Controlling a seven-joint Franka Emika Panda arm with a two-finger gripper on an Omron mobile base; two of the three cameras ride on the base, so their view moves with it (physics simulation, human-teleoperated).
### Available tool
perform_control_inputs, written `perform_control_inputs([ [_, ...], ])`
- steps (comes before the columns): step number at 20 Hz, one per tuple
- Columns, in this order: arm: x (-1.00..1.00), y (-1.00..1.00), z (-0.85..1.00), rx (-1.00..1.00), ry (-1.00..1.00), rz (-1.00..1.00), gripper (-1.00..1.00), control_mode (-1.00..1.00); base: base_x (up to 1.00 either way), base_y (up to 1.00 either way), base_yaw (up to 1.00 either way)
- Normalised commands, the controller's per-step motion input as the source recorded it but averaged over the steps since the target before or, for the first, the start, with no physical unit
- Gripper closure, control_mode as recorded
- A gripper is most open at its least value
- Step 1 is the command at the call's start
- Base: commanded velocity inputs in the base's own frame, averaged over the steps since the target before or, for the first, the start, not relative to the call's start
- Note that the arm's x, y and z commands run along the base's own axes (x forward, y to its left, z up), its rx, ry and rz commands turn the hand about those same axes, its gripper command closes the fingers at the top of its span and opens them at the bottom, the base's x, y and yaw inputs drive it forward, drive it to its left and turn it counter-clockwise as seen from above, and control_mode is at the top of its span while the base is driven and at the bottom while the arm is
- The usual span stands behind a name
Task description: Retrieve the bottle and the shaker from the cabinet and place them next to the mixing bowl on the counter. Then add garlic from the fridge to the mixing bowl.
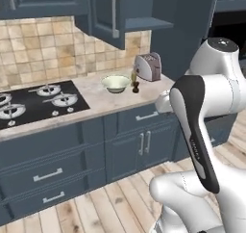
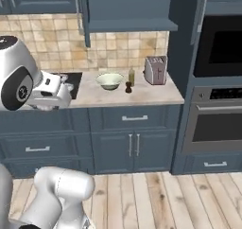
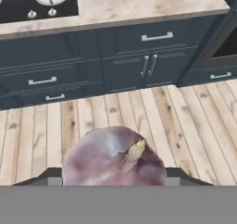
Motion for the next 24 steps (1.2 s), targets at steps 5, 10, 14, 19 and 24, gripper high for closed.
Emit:
perform_control_inputs([
  [5,0.00,0.00,0.00,0.00,0.00,0.00,1.00,1.00,0.75,-0.78,0.16],
  [10,0.00,0.00,0.00,0.00,0.00,0.00,1.00,1.00,0.49,-0.26,0.43],
  [14,0.00,0.00,0.00,0.00,0.00,0.00,1.00,1.00,0.30,-0.01,0.44],
  [19,0.00,0.00,0.00,0.00,0.00,0.00,1.00,1.00,0.18,-0.36,0.26],
  [24,0.00,0.00,0.00,0.00,0.00,0.00,1.00,1.00,0.07,-0.44,0.05],
])
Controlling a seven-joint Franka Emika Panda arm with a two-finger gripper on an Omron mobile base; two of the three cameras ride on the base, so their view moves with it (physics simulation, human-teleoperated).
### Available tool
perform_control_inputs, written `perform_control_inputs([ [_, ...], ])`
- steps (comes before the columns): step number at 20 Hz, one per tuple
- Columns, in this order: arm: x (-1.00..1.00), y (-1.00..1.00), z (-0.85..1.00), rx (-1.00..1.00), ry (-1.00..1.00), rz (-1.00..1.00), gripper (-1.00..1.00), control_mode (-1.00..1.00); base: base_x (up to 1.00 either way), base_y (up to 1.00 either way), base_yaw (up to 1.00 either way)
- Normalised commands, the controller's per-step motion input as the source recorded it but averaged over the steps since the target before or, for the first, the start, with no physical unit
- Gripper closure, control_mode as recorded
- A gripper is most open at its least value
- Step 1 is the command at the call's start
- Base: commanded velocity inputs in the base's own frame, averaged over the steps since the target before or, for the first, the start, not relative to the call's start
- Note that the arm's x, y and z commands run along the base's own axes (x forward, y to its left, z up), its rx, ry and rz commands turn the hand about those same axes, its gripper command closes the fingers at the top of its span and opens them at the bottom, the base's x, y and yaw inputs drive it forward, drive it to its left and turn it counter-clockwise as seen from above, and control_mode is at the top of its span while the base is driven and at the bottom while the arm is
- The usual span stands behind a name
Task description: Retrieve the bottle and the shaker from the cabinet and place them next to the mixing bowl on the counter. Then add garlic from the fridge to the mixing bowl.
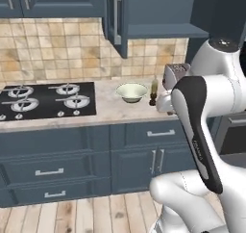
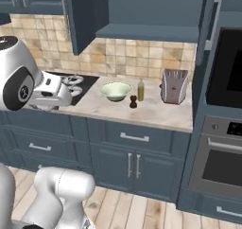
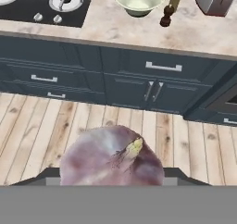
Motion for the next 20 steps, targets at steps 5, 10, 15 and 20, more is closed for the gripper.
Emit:
perform_control_inputs([
  [5,0.00,0.00,0.00,0.00,0.00,0.00,1.00,1.00,0.48,-0.53,0.00],
  [10,0.00,0.00,0.00,0.00,0.00,0.00,1.00,1.00,0.68,-0.43,0.00],
  [15,0.00,0.00,0.00,0.00,0.00,0.00,1.00,1.00,0.80,-0.13,0.01],
  [20,0.00,0.00,0.00,0.00,0.00,0.00,1.00,1.00,0.91,0.00,0.00],
])
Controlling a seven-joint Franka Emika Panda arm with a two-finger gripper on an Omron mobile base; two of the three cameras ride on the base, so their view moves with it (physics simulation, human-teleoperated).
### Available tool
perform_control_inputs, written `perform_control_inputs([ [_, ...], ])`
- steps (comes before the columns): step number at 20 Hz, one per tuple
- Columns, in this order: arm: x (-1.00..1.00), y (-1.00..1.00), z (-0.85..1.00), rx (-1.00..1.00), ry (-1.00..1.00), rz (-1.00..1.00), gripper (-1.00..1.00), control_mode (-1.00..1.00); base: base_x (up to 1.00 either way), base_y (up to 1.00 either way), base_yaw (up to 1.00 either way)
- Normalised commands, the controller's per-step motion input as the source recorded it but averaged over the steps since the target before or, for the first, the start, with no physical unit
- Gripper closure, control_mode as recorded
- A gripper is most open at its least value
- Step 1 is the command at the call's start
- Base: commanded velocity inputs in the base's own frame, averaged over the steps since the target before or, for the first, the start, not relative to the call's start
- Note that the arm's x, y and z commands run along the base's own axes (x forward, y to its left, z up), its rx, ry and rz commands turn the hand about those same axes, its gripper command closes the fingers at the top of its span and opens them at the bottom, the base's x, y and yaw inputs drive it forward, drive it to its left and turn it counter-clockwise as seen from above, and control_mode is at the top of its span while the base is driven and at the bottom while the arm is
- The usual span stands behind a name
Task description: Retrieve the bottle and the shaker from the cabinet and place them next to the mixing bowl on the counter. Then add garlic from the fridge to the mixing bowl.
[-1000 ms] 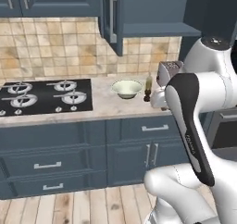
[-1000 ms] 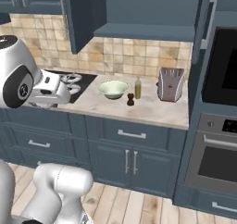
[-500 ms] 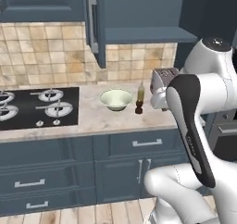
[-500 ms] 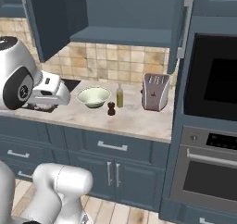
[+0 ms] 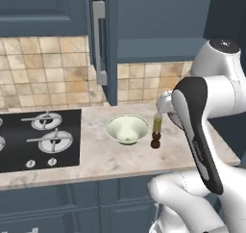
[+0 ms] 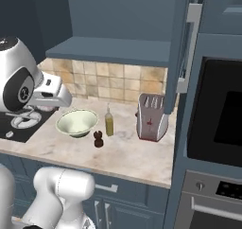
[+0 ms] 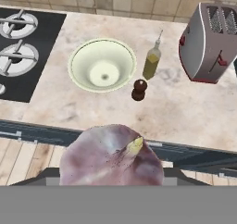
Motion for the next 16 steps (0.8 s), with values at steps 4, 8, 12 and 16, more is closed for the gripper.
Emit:
perform_control_inputs([
  [4,0.00,0.00,0.00,0.00,0.00,0.00,1.00,1.00,0.24,0.00,0.00],
  [8,0.00,0.00,0.00,0.00,0.00,0.00,1.00,1.00,0.00,0.00,0.00],
  [12,0.00,0.00,0.00,0.00,0.00,0.00,1.00,1.00,0.00,0.00,0.00],
  [16,0.00,0.00,0.00,0.00,0.00,0.00,1.00,1.00,0.00,0.00,0.00],
])
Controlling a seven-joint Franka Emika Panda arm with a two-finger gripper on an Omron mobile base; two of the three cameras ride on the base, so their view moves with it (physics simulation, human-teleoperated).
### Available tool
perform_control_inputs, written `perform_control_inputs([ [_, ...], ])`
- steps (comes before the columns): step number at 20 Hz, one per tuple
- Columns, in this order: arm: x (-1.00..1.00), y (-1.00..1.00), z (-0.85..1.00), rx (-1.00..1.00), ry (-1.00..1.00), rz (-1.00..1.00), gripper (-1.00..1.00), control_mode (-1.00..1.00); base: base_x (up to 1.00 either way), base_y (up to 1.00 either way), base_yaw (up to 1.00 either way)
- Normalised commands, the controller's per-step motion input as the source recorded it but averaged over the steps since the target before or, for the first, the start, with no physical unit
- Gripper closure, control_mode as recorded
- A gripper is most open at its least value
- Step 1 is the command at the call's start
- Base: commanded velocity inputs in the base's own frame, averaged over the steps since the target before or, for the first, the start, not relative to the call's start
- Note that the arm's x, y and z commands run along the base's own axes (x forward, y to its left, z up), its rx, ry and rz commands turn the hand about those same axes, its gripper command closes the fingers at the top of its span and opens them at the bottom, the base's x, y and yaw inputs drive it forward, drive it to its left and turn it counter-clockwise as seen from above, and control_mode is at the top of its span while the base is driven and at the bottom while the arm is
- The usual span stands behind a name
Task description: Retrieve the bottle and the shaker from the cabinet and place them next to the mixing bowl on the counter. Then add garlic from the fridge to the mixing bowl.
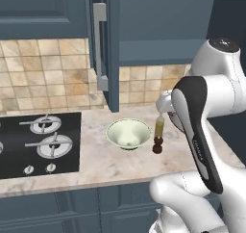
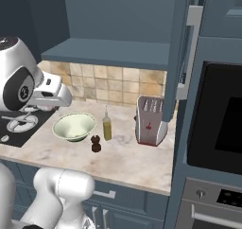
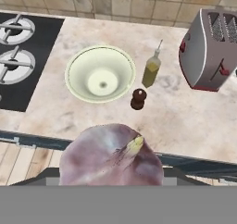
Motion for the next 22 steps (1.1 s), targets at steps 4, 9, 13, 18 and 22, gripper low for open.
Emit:
perform_control_inputs([
  [4,0.00,0.00,0.00,0.00,0.00,0.00,1.00,-1.00,0.00,0.00,0.00],
  [9,0.19,0.05,-0.42,0.06,-0.01,0.05,1.00,-1.00,0.00,0.00,0.00],
  [13,0.23,0.12,-0.58,0.08,-0.01,0.10,1.00,-1.00,0.00,0.00,0.00],
  [18,0.36,0.45,-0.67,-0.01,-0.02,0.08,1.00,-1.00,0.00,0.00,0.00],
  [22,0.56,0.35,-0.64,-0.05,0.00,0.01,1.00,-1.00,0.00,0.00,0.00],
])
